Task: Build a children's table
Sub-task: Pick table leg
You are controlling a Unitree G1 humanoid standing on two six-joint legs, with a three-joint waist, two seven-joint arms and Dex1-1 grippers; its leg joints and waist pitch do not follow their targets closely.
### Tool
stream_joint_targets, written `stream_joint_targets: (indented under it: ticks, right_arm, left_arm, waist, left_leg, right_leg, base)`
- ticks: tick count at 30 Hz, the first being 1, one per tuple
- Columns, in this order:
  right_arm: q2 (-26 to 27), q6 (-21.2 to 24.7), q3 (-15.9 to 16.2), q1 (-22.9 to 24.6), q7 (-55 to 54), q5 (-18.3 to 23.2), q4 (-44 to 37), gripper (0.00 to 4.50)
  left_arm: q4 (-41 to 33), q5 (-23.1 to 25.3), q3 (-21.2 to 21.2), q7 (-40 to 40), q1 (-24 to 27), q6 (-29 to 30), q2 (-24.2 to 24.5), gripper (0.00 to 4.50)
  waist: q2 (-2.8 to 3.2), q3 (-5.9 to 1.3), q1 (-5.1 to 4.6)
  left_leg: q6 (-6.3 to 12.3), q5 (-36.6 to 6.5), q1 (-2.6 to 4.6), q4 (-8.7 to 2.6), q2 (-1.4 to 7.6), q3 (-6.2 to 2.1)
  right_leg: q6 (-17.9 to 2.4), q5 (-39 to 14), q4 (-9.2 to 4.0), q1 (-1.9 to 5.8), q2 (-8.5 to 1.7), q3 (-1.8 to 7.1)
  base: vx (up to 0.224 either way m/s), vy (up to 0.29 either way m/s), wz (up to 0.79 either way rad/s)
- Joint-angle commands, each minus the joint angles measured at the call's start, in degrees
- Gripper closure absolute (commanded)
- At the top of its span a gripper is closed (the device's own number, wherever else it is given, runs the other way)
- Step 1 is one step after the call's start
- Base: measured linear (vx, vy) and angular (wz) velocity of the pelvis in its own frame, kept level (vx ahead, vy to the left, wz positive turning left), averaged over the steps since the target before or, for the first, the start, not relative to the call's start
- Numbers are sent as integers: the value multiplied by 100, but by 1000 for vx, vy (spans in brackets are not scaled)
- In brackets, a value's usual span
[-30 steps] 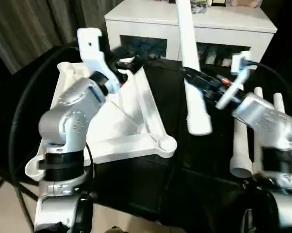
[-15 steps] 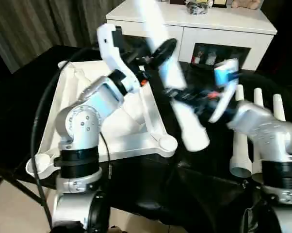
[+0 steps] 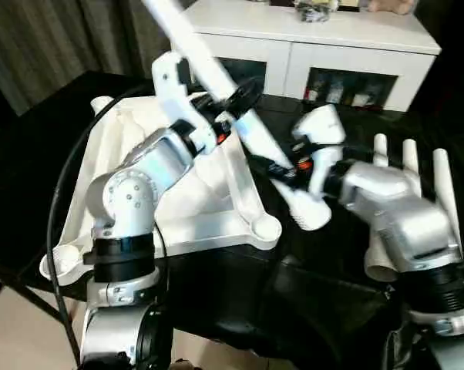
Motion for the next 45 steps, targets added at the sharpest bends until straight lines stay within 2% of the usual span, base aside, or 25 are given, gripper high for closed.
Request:
stream_joint_targets:
  ticks: [1, 2, 3, 4, 9, 11, 20, 21, 26, 28, 29, 30, 31, 33, 35, 39, 41, 43, 45]
  right_arm:
    - [92, -136, 129, 25, -129, -142, -193, 274]
    - [134, -197, 129, 30, -190, -186, -179, 274]
    - [167, -238, 130, 37, -235, -219, -176, 274]
    - [191, -282, 139, 36, -279, -259, -175, 274]
    - [257, -328, 117, -9, -407, -350, -116, 274]
    - [278, -337, 114, -31, -453, -371, -84, 274]
    - [390, -445, 64, -110, -658, -502, 62, 274]
    - [444, -415, -1, -119, -663, -431, 77, 218]
    - [614, -124, -409, -160, -522, 152, 47, 186]
    - [508, 187, -660, -176, -149, 616, 40, 163]
    - [406, 264, -729, -183, 21, 730, 70, 154]
    - [344, 299, -764, -189, 115, 782, 95, 154]
    - [238, 470, -838, -201, 277, 928, 156, 128]
    - [85, 794, -963, -235, 514, 1177, 264, 120]
    - [-237, 1328, -1107, -249, 1033, 1632, 340, 116]
    - [-440, 1640, -1108, -242, 1311, 1858, 338, 116]
    - [-588, 1745, -1025, -215, 1488, 1919, 320, 116]
    - [-716, 1809, -903, -177, 1631, 1903, 283, 116]
    - [-796, 1858, -807, -147, 1696, 1880, 250, 116]
  left_arm:
    - [-90, -93, -98, 91, 0, 76, -55, 88]
    - [-78, -91, -80, 158, 4, 69, -78, 109]
    - [-77, -92, -64, 204, 11, 69, -92, 109]
    - [-77, -130, -34, 217, 13, 85, -112, 109]
    - [-55, -134, 55, 318, 6, 81, -156, 155]
    - [-52, -165, 71, 331, 7, 78, -162, 159]
    - [-66, -211, 166, 479, -22, 0, -194, 241]
    - [-86, -221, 155, 457, -17, 10, -186, 243]
    - [-211, -253, -100, 126, 23, 123, 21, 266]
    - [-279, -224, -379, -280, 33, 213, 284, 272]
    - [-285, -231, -476, -456, 16, 233, 394, 274]
    - [-280, -238, -526, -556, 2, 239, 455, 274]
    - [-280, -263, -610, -756, -29, 253, 572, 275]
    - [-272, -296, -764, -1132, -87, 237, 758, 275]
    - [-315, -379, -1022, -1856, -188, 222, 1107, 275]
    - [-264, -390, -1099, -2119, -279, 180, 1259, 275]
    - [-207, -419, -1110, -2264, -350, 158, 1316, 275]
    - [-171, -504, -1089, -2409, -419, 164, 1337, 275]
    - [-144, -620, -1036, -2507, -483, 185, 1323, 275]
  waist:
    - [-87, -419, -13]
    - [-84, -422, -11]
    - [-65, -420, -8]
    - [-82, -416, -15]
    - [-85, -421, -13]
    - [-83, -416, -20]
    - [-78, -411, -20]
    - [-77, -415, -20]
    - [-72, -418, -23]
    - [-76, -418, -22]
    - [-70, -422, -13]
    - [-90, -418, -15]
    - [-83, -414, -2]
    - [-122, -416, -6]
    - [-97, -421, 11]
    - [-102, -425, 20]
    - [-79, -432, 23]
    - [-103, -429, 20]
    - [-89, -436, 28]
  left_leg:
    - [51, -735, 115, -403, 219, -98]
    - [47, -729, 116, -400, 219, -97]
    - [35, -755, 125, -400, 223, -97]
    - [37, -782, 125, -403, 224, -91]
    - [19, -748, 113, -410, 217, -101]
    - [25, -742, 112, -407, 213, -97]
    - [6, -805, 120, -412, 214, -98]
    - [-1, -795, 121, -411, 212, -96]
    - [34, -783, 121, -414, 216, -100]
    - [50, -785, 130, -422, 216, -99]
    - [61, -782, 134, -420, 222, -101]
    - [73, -770, 137, -422, 221, -97]
    - [61, -737, 134, -418, 224, -90]
    - [79, -657, 124, -415, 206, -84]
    - [87, -603, 126, -408, 213, -83]
    - [88, -517, 128, -396, 213, -75]
    - [82, -474, 125, -386, 215, -77]
    - [77, -483, 122, -386, 209, -71]
    - [72, -459, 121, -376, 208, -71]
  right_leg:
    - [-1100, -543, -475, 298, -404, 252]
    - [-1100, -533, -470, 299, -409, 253]
    - [-1114, -527, -474, 288, -409, 257]
    - [-1116, -537, -480, 283, -404, 260]
    - [-1075, -434, -464, 304, -400, 258]
    - [-1081, -421, -467, 300, -404, 260]
    - [-1043, -534, -477, 295, -402, 264]
    - [-1055, -519, -472, 294, -407, 265]
    - [-1053, -456, -464, 293, -403, 264]
    - [-1044, -443, -459, 293, -398, 260]
    - [-1033, -459, -450, 294, -403, 262]
    - [-1029, -466, -459, 292, -394, 260]
    - [-1039, -449, -452, 291, -399, 262]
    - [-1074, -431, -455, 307, -400, 260]
    - [-1096, -449, -442, 307, -409, 261]
    - [-1185, -330, -429, 313, -412, 255]
    - [-1216, -263, -416, 320, -417, 254]
    - [-1244, -265, -421, 327, -415, 252]
    - [-1279, -254, -413, 328, -418, 252]
  base:
    - [0, 0, 0]
    - [0, 0, 0]
    - [0, 0, 0]
    - [0, 0, 0]
    - [0, 0, 0]
    - [0, 0, 0]
    - [0, 0, 0]
    - [0, 0, 0]
    - [0, 0, 0]
    - [0, 0, 0]
    - [0, 0, 0]
    - [0, 0, 0]
    - [0, 0, 0]
    - [0, 0, 0]
    - [0, 0, 0]
    - [0, 0, 0]
    - [0, 0, 0]
    - [0, 0, 0]
    - [0, 0, 0]
